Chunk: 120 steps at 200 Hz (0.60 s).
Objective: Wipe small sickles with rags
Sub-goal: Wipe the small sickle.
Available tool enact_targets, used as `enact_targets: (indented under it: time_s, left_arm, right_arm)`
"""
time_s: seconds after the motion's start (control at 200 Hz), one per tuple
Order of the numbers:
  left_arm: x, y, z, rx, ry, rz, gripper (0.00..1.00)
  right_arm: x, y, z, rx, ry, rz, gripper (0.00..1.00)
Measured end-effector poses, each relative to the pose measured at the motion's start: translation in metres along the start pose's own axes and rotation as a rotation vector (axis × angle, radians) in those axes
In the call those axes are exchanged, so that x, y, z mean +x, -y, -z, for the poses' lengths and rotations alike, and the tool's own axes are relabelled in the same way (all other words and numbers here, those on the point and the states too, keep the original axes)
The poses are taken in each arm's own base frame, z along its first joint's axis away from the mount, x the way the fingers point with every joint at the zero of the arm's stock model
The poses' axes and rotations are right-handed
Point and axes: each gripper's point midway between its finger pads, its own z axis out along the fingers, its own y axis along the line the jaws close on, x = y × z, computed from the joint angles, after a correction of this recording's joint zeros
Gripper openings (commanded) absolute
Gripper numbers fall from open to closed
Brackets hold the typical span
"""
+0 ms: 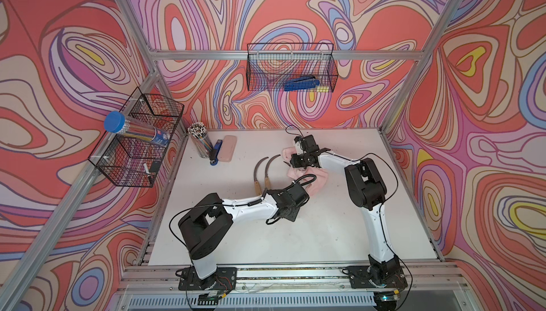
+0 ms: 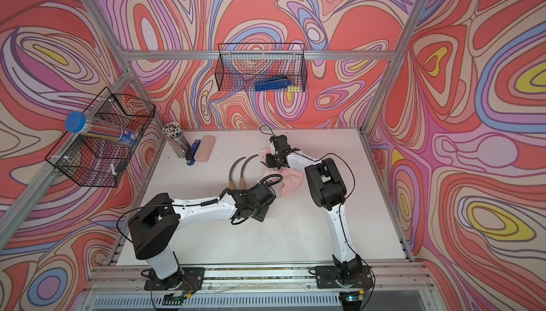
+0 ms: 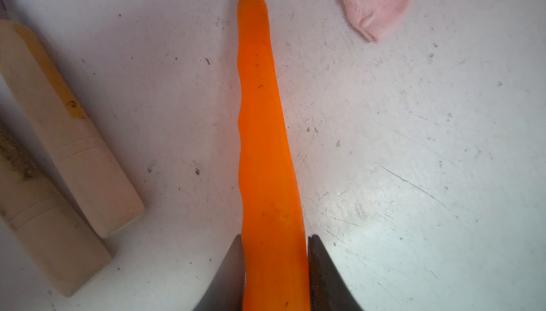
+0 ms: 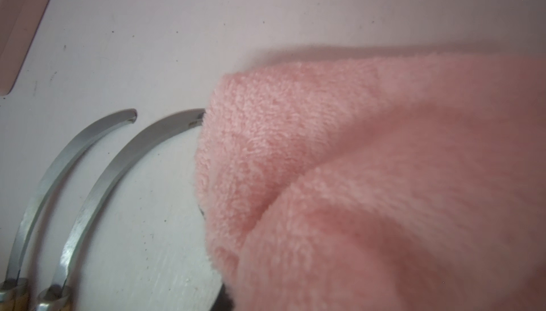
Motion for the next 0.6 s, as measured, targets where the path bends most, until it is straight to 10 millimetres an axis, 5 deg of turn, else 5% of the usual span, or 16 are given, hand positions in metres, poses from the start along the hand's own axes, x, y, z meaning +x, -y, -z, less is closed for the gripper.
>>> enact_targets:
  time_s: [0.16, 0.295, 0.601]
  left_arm:
    - [0.001, 0.002, 0.001, 0.009, 0.007, -0.01, 0.0]
    - [0.008, 0.014, 0.003, 0.032, -0.006, -0.056, 0.0]
    - [0.007, 0.024, -0.004, 0.041, -0.034, -0.09, 0.0]
  right_arm:
    - [0.003, 0.004, 0.008, 0.008, 0.0, -0.031, 0.0]
    - [0.018, 0.005, 0.036, -0.003, 0.029, -0.068, 0.0]
    - [0.052, -0.043, 0.088, -0.057, 0.123, -0.035, 0.0]
